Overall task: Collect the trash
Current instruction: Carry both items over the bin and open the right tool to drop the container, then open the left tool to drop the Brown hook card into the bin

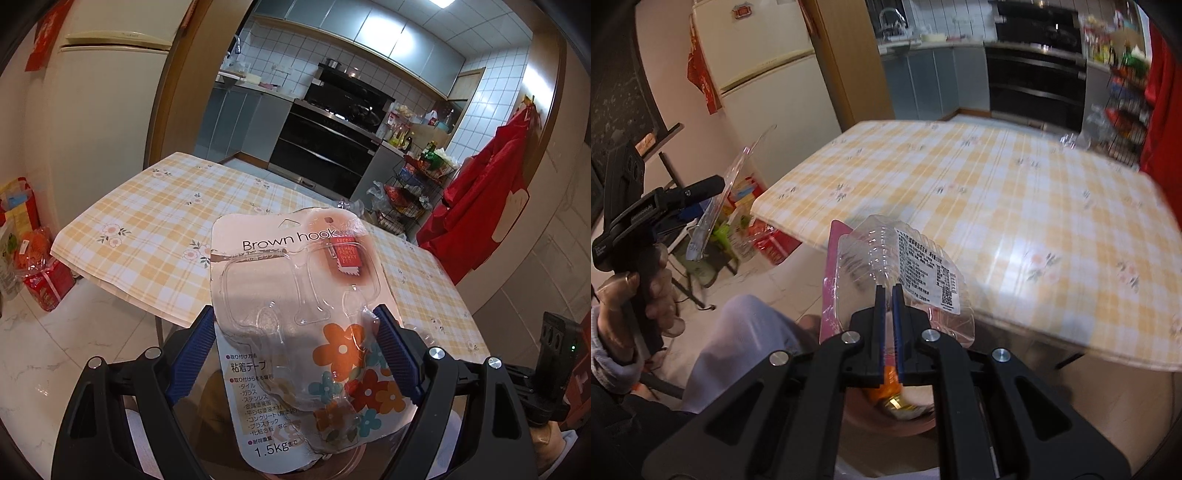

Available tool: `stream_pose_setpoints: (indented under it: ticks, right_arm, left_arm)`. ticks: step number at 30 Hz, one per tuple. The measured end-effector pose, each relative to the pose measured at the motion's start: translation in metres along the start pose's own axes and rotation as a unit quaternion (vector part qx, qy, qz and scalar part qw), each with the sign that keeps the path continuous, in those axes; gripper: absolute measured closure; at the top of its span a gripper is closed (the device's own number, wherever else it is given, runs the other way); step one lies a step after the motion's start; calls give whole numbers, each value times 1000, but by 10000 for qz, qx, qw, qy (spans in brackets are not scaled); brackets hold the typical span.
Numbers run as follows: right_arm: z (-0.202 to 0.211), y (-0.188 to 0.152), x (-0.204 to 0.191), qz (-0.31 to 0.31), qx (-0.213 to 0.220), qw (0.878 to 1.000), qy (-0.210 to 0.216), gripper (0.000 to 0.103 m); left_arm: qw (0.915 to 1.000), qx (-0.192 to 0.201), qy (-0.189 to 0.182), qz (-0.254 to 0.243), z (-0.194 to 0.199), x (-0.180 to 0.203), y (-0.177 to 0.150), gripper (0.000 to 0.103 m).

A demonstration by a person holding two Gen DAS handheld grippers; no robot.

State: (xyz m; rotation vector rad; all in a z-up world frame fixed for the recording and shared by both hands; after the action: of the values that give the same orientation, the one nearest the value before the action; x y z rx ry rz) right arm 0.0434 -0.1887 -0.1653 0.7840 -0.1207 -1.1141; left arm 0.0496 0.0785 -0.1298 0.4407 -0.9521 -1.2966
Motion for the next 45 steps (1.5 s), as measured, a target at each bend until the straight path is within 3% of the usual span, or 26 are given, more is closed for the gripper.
stream_pose_setpoints:
  ticks: [4, 6, 8, 12, 13, 14, 16, 20, 28, 41, 45]
  right_arm:
    - [-20, -5, 4, -96, -238, 9996, 87, 94]
    - [-28, -5, 7, -185, -290, 9993, 109, 88]
    - [-30, -3, 9, -232, -216, 9994, 115, 73]
    - [-21, 4, 15, -247, 81, 9997, -34, 61]
    - [-18, 6, 18, -253, 161, 9995, -106, 52]
    - [-13, 9, 21, -272, 266, 9991, -185, 37]
    - [-2, 13, 30, -345, 545, 9973, -356, 20]
    - [19, 21, 48, -454, 929, 9920, -724, 7]
    - [47, 24, 89, -825, 1364, 9804, -1158, 6]
    - [62, 20, 103, -1013, 1554, 9760, -1141, 6]
    - [60, 18, 100, -958, 1522, 9770, -1148, 6]
  left_arm:
    - [9999, -142, 38, -18, -9, -1, -6, 20]
    - [9998, -196, 62, -28, -12, -2, -9, 20]
    - [9997, -238, 80, -47, -16, -2, -10, 20]
    - [9993, -315, 95, -170, -21, 3, -13, 20]
    - [9991, -343, 91, -210, -22, 6, -14, 20]
    - [9990, -369, 80, -245, -24, 8, -16, 20]
    - [9986, -425, 55, -303, -29, 13, -18, 20]
    - [9975, -567, -17, -425, -40, 26, -23, 20]
    - [9940, -852, -140, -669, -63, 55, -35, 20]
    - [9817, -1524, -385, -1075, -98, 87, -73, 19]
    - [9764, -1763, -441, -1170, -109, 89, -89, 14]
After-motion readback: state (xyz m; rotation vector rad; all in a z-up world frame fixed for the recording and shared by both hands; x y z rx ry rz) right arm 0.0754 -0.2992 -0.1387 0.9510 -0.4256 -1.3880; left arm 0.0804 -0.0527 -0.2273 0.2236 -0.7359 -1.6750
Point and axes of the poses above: each gripper's, at about its wrist camera, not at the fingertips, and z roughly against the way its jaws point, x to its right, y to its top, the point moved 5 cm from there along -z, roughly the way its jaws point, and after that the axes turned 2 degrees about -z, right-handed, at the moved point
